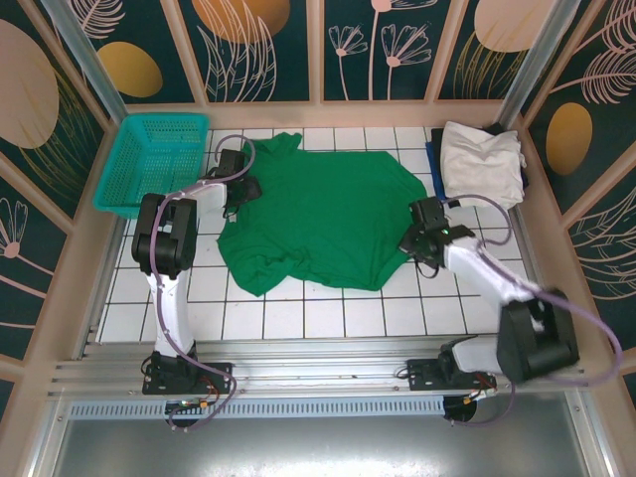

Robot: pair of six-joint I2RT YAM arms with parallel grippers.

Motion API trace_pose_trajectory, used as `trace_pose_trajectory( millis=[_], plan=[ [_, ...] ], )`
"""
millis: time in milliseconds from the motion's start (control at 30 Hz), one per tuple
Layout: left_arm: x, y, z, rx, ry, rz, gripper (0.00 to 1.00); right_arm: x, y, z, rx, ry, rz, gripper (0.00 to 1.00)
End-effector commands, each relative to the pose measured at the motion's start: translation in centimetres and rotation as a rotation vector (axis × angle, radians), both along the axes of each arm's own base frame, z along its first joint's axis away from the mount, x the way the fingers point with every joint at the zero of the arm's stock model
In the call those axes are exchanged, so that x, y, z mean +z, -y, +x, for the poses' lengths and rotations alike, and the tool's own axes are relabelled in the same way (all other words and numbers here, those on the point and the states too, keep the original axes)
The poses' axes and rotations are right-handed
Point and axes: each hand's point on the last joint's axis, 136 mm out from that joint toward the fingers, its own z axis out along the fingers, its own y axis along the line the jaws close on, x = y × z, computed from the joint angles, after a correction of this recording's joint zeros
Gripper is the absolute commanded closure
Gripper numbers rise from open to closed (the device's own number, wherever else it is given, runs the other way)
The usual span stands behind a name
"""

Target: Fold and stack the t-shirts

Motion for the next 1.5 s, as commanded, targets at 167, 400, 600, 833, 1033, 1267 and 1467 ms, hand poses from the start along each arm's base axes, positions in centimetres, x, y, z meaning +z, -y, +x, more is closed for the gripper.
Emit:
trace_pose_trajectory(
  millis=[167, 400, 600, 833, 1033, 1267, 1467],
  plan=[
    [-1.1, -0.5, 0.8, 0.013, -0.038, -0.021, 0.47, -3.0, 4.0, -11.8, -0.303, -0.079, 0.117, 1.00],
    [1.1, -0.5, 1.3, 0.003, -0.012, -0.023, 0.45, 4.0, 4.8, -9.5, -0.311, 0.115, 0.113, 0.69],
    [6.1, 0.0, -1.5, -0.030, 0.048, -0.061, 0.37, 7.0, -1.0, -2.0, -0.036, 0.197, 0.154, 0.53],
    [7.6, 1.0, -12.6, -0.043, 0.036, -0.042, 0.40, 0.4, -2.0, 6.5, 0.071, 0.092, 0.043, 0.48],
    [3.4, 3.9, -23.2, -0.093, -0.074, -0.065, 0.46, -5.3, 0.3, 11.3, 0.080, -0.012, -0.025, 0.49],
    [0.7, 5.0, -26.1, -0.121, -0.149, -0.034, 0.52, -9.3, 0.8, 12.8, 0.100, -0.074, 0.007, 0.52],
    [0.0, 4.7, -24.6, -0.115, -0.171, 0.057, 0.61, -10.3, 1.1, 13.1, 0.114, -0.077, 0.015, 0.52]
  ],
)
